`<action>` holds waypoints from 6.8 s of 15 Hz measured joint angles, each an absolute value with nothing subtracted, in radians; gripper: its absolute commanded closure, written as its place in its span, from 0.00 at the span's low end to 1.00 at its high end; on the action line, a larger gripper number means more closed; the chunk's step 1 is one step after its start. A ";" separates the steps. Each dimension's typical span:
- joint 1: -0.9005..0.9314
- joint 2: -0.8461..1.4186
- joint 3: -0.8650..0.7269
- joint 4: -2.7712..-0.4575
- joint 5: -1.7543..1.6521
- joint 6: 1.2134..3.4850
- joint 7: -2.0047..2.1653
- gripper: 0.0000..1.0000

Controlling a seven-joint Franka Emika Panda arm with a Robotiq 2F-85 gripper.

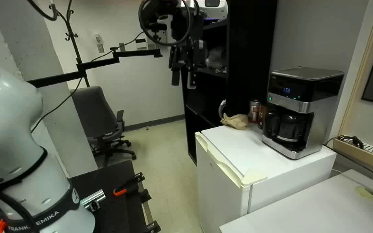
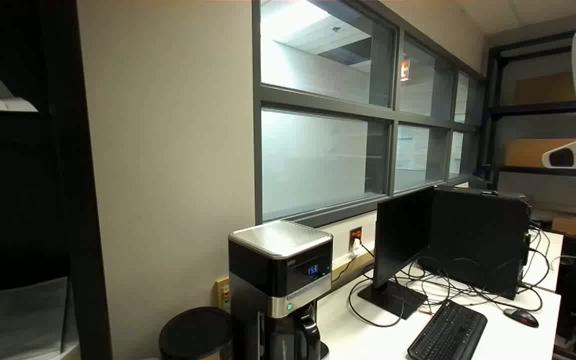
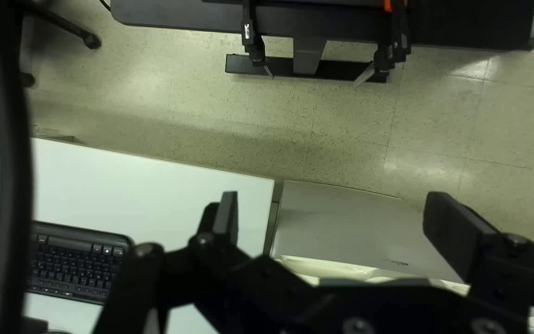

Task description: Press the button on the coffee machine

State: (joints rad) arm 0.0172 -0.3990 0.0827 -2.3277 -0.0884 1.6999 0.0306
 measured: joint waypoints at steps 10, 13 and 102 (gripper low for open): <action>0.017 -0.399 0.083 -2.328 -0.088 1.700 0.031 0.00; 0.018 -0.394 0.083 -2.328 -0.090 1.703 0.031 0.00; 0.156 0.730 0.051 -1.524 -1.754 2.815 0.422 1.00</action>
State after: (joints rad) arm 0.1559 0.7302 0.0514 -1.5244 -1.7544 2.8147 0.4221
